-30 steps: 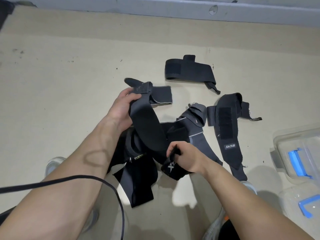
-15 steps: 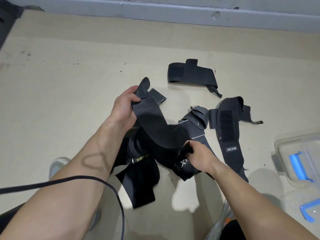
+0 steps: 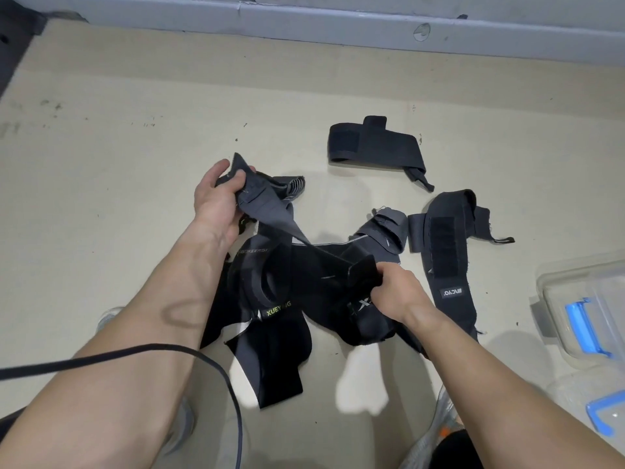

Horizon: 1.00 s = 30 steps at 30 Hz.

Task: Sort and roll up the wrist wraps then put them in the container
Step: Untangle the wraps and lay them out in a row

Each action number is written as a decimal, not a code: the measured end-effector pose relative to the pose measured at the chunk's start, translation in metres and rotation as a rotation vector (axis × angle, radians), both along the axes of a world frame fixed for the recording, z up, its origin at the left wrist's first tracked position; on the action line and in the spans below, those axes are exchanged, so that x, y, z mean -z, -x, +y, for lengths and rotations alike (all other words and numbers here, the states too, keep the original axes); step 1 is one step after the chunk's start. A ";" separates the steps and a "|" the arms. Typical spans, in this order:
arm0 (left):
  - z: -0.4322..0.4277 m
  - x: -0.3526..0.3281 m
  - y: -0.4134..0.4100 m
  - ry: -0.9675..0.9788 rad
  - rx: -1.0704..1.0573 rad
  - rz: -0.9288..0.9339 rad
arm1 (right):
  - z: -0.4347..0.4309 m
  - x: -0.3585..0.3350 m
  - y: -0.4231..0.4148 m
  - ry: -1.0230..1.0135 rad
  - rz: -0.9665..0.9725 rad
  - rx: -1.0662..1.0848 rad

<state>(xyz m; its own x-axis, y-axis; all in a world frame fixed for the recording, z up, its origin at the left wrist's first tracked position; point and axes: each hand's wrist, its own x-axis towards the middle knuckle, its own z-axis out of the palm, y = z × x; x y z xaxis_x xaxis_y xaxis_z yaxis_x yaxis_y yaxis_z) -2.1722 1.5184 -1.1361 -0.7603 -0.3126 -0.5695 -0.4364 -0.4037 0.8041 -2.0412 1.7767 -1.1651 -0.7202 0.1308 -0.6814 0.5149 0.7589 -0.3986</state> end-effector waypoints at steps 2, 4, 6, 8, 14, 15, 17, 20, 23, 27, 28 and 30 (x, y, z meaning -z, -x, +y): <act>-0.005 0.005 0.001 0.006 -0.020 0.018 | -0.001 0.000 0.001 -0.010 -0.007 -0.002; -0.010 0.007 0.003 0.010 0.057 0.048 | 0.002 0.000 0.002 -0.035 -0.028 0.021; -0.016 0.007 0.007 0.055 0.128 0.057 | 0.008 0.001 0.001 -0.058 -0.039 0.069; -0.021 0.010 0.010 0.194 0.187 0.006 | 0.013 0.003 -0.002 -0.040 -0.044 0.095; -0.006 0.051 -0.020 0.766 0.899 -0.215 | 0.010 0.016 -0.012 0.126 -0.061 0.070; -0.001 0.059 -0.027 0.855 0.948 -0.218 | 0.011 0.016 -0.012 0.111 -0.055 0.101; 0.010 0.070 -0.040 0.957 0.975 -0.234 | 0.017 0.015 -0.011 0.076 -0.055 0.182; 0.028 0.078 -0.052 1.013 1.021 -0.278 | 0.028 0.014 -0.013 0.089 -0.053 0.274; 0.043 0.080 -0.054 1.043 1.052 -0.362 | 0.034 0.017 -0.018 0.231 -0.020 0.413; 0.070 0.073 -0.061 0.748 1.042 -0.483 | 0.028 0.014 -0.022 0.481 0.009 0.466; 0.076 0.070 -0.064 0.622 1.004 -0.476 | 0.025 0.014 -0.022 0.529 0.018 0.460; 0.083 0.064 -0.070 0.352 0.864 -0.462 | 0.018 0.012 -0.020 0.563 0.031 0.430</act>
<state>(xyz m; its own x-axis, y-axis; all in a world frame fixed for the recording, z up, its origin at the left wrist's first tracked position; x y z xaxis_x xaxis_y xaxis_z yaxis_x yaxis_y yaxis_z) -2.1021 1.6012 -1.2000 -0.5353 0.0298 -0.8442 -0.7604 0.4182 0.4969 -2.0207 1.7947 -1.1767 -0.7037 0.0416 -0.7092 0.7050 0.1647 -0.6899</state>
